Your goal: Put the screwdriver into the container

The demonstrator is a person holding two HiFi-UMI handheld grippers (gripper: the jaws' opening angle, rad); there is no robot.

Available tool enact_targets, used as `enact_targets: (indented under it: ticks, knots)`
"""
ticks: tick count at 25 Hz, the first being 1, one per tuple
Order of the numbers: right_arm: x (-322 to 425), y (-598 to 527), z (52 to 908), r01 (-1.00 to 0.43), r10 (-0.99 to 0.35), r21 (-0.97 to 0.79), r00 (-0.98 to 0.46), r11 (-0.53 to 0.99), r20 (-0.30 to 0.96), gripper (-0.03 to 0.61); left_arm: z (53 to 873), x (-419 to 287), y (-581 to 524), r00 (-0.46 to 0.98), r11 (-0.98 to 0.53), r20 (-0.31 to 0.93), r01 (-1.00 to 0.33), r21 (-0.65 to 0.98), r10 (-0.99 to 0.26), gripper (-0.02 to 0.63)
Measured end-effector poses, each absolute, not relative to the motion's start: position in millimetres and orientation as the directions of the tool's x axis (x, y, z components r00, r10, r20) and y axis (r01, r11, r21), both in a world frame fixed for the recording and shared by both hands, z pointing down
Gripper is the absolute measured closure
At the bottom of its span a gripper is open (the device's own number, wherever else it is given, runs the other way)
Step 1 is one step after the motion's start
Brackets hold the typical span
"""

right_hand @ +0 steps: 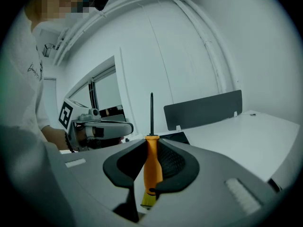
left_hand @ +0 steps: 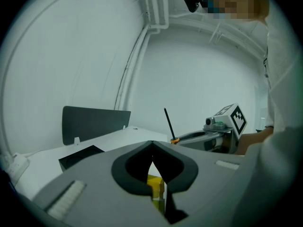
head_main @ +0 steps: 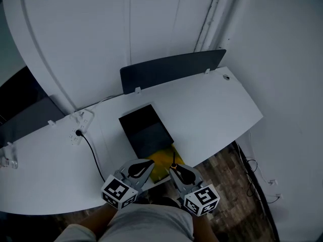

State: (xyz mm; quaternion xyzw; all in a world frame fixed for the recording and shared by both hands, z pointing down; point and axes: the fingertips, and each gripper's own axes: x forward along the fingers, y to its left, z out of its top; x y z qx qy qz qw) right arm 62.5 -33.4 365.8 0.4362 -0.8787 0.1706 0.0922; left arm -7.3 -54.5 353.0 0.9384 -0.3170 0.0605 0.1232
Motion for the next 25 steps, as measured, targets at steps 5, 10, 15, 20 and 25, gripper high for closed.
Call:
enact_targets:
  ticks: [5, 10, 15, 20, 25]
  knots:
    - [62.8, -41.8, 367.9, -0.795, -0.719, -0.204, -0.605, 0.572, 0.342, 0.492, 354.6, -9.7, -63.2, 0.789, -0.762, 0.196, -0.614, 0.205, -0.582, 0.614]
    - [65.2, -54.7, 364.7, -0.778, -0.698, -0.187, -0.623, 0.6, 0.354, 0.492, 351.5, -11.1, -74.9, 0.773, -0.75, 0.203, -0.634, 0.191, -0.601, 0.614]
    - [64.0, -65.8, 362.6, -0.735, -0.646, -0.165, -0.663, 0.658, 0.377, 0.492, 348.5, -9.7, -86.4, 0.739, -0.708, 0.197, -0.673, 0.212, -0.644, 0.614]
    - [63.0, -75.5, 364.7, -0.697, -0.605, -0.151, -0.693, 0.701, 0.392, 0.492, 353.7, -12.7, -91.7, 0.702, -0.665, 0.201, -0.712, 0.226, -0.683, 0.614]
    - [63.2, -82.6, 368.4, -0.666, -0.572, -0.139, -0.713, 0.733, 0.406, 0.492, 356.3, -15.9, -97.5, 0.674, -0.632, 0.204, -0.738, 0.237, -0.71, 0.614]
